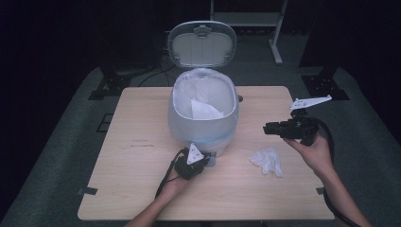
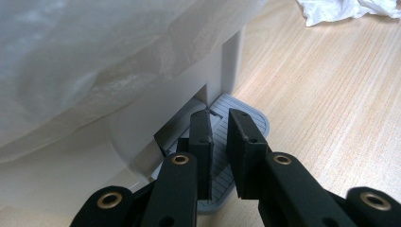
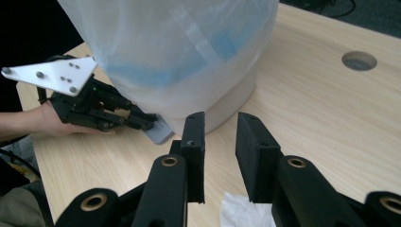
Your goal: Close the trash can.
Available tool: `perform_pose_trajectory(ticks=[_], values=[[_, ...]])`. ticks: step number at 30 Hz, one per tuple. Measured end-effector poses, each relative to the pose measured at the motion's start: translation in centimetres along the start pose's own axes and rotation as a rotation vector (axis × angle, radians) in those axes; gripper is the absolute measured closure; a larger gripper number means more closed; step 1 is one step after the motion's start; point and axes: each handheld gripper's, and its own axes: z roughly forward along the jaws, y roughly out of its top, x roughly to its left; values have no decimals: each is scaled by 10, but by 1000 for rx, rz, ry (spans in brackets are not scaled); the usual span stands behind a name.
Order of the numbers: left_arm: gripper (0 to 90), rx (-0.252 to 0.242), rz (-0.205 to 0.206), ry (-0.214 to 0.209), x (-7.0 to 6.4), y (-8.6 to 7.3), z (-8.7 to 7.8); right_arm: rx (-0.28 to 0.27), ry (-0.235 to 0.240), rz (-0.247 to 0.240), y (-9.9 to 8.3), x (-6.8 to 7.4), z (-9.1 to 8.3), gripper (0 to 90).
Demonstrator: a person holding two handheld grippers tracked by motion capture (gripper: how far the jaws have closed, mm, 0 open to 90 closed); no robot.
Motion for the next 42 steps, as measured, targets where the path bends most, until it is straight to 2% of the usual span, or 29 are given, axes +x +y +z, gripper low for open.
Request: perform_pose_trajectory(ticks=[25,42], values=[[803,-3,-1,1,0,0,0,45,-10,75,-52,-17,17,715],[803,5,9,2,1,0,0,96,-42,78,-81,-22,36,708]])
